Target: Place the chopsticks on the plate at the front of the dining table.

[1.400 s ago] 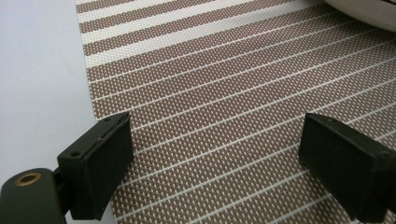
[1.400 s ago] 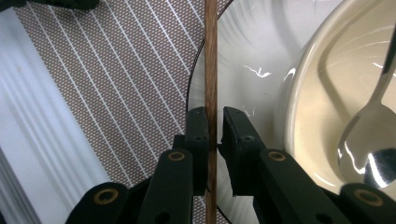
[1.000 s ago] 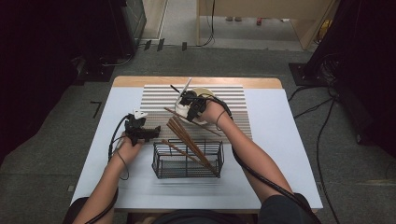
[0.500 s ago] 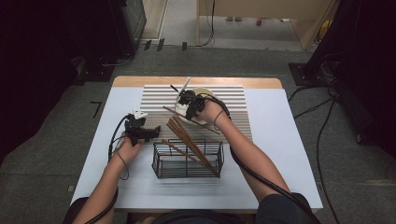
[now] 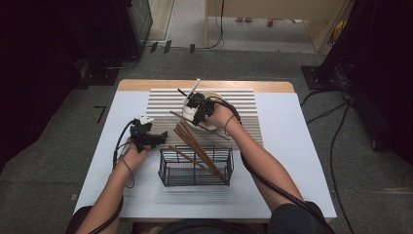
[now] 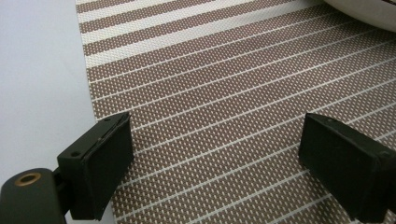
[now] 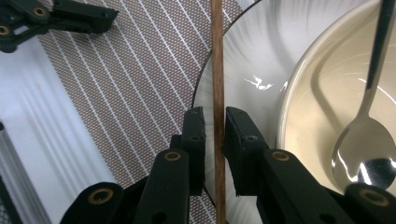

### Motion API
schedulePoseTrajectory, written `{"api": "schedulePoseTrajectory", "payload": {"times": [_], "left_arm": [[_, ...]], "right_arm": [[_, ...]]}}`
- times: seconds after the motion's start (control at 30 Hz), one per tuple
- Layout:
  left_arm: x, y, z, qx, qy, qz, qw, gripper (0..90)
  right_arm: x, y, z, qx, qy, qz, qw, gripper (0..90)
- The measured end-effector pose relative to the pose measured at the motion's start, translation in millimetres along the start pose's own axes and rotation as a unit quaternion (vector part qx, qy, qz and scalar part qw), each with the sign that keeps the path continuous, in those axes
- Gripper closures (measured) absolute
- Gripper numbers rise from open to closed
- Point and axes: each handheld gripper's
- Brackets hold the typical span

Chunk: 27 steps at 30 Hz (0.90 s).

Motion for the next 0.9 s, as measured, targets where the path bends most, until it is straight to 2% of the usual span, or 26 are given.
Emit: {"api": "schedulePoseTrajectory", "payload": {"times": [0.17,0.4,0.47,0.9], "left_arm": [[-0.1,0.0,0.0,0.0,0.0,-0.001,1.0,10.0],[0.0,-0.1,-0.1,0.001,0.0,0.0,1.0,10.0],[0.0,-0.1,-0.1,0.001,0.001,0.0,1.0,10.0],[0.1,-0.1,-0.1,0.001,0.001,0.0,1.0,10.0]], "right_arm": [[-3.1,-1.8,6.9,0.013,-0.005,0.001,0.9999,74.4],[-7.9,-9.0,15.4,0.041,0.004,0.001,0.9992,65.8],[-9.2,-11.9,17.1,0.053,0.008,0.002,0.9986,60.7],[-18.4,-24.6,23.1,0.099,0.014,0.011,0.9949,48.0]]}}
Point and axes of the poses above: each handheld gripper's, and its own axes: z roughly backward along the jaws, y roughly out of its top, x roughly to its right, and after that the axes turned 14 degrees about z, right-handed
